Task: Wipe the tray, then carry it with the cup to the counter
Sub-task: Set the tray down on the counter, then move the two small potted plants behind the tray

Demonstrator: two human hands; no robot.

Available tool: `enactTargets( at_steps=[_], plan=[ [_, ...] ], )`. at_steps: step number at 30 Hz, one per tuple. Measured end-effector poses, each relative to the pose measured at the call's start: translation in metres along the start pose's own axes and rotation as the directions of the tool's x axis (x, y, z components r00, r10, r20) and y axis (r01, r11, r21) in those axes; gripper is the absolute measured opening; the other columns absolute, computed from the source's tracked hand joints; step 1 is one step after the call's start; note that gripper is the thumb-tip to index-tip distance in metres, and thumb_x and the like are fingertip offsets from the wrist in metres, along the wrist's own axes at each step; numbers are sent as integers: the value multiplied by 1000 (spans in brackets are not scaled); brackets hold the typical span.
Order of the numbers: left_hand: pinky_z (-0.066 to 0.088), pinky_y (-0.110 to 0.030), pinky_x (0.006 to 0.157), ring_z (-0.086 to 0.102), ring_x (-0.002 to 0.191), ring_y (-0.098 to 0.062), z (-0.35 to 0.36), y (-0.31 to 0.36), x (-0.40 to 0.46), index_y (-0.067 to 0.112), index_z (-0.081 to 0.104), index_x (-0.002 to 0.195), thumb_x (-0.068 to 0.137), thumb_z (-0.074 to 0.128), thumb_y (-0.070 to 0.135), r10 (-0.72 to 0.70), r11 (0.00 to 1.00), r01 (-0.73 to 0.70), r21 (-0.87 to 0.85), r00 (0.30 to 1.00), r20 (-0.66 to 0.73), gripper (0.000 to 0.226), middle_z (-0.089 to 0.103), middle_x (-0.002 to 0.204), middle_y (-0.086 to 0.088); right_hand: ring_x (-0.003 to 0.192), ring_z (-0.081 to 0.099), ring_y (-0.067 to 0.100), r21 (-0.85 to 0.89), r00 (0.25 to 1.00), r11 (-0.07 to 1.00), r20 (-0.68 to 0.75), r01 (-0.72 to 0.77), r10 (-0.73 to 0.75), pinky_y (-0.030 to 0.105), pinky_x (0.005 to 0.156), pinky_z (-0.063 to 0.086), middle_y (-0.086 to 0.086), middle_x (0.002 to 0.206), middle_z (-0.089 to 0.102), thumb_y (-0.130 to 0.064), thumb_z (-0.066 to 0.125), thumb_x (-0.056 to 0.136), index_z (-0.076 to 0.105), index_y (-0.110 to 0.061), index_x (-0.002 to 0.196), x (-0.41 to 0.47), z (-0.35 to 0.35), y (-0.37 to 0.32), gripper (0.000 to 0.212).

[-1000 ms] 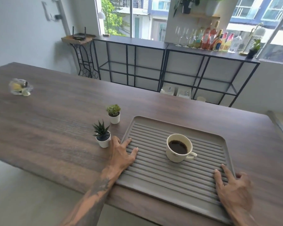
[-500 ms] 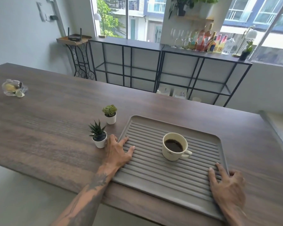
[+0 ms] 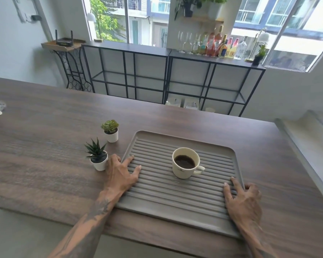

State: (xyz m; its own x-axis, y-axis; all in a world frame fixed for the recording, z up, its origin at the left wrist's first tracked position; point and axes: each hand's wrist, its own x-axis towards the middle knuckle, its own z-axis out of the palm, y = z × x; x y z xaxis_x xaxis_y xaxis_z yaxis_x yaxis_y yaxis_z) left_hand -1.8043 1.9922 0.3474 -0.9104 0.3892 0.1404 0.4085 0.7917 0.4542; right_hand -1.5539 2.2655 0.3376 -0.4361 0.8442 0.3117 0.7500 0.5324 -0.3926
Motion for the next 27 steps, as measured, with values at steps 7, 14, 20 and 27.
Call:
enactTargets(
  at_steps=[7,14,20,27],
  plan=[
    [45,-38,91,43,99,-25,1,-2,1,27,59,134,76,48,67,11,999,-10,39,1000,-8,71,36,101,-6,99,48,43,-26,1000,999,-4,24,-25,48,73,53,22,106,47,-37,66,85,69,-18,118,0,1,1,38],
    [45,-40,89,46,100,-29,1,2,-1,27,60,133,81,50,64,10,988,-7,152,1000,-17,64,42,105,-10,102,49,41,-49,1000,999,29,8,-7,47,78,52,21,109,49,-40,64,86,69,-19,118,1,-2,-1,38],
    [40,-43,100,47,119,-34,-23,47,17,17,65,123,91,54,43,116,976,-120,180,993,33,43,52,127,-17,102,58,41,-38,995,997,80,59,-56,46,86,47,19,111,61,-54,39,89,65,-16,119,34,-32,-19,54],
    [32,-48,113,40,138,-30,-93,122,94,18,50,141,98,43,46,397,908,-407,98,912,109,52,43,149,-14,134,40,35,-42,956,956,53,289,-287,50,104,37,19,144,45,-48,37,96,46,-9,138,123,-93,-79,58]
  ],
)
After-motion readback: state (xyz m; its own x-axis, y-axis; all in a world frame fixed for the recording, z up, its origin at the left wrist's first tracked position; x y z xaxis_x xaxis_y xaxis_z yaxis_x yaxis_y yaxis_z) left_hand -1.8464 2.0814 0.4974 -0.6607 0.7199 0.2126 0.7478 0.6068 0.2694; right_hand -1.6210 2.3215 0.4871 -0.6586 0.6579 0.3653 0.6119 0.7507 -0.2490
